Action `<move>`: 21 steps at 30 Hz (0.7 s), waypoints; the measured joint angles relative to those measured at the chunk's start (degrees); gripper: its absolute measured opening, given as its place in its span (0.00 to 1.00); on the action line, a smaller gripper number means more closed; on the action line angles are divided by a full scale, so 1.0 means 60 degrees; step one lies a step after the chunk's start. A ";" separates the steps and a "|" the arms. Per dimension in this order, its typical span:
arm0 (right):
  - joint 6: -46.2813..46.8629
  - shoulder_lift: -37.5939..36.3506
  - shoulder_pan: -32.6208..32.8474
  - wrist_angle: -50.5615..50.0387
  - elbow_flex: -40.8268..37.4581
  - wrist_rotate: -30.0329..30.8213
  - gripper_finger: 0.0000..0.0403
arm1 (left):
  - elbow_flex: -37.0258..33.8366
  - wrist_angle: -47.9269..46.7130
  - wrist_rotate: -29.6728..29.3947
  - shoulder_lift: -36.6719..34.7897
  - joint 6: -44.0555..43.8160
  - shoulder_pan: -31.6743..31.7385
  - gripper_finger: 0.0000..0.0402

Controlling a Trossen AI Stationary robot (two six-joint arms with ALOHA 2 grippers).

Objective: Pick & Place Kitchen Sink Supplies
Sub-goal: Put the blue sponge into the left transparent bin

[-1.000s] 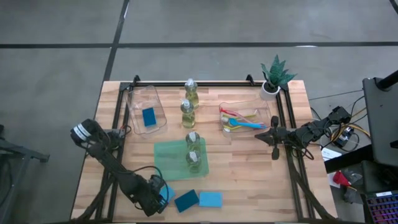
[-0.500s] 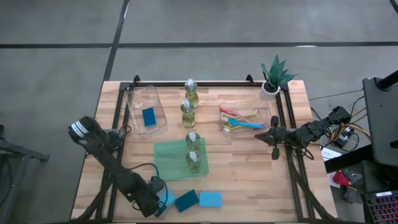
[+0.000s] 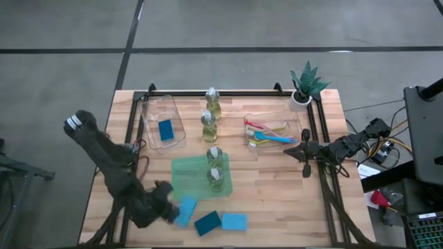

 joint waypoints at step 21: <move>-0.0012 -0.0004 0.0004 0.0000 0.0000 0.0000 0.02 | 0.0060 -0.2319 -0.5357 -0.3022 0.0390 0.4622 0.00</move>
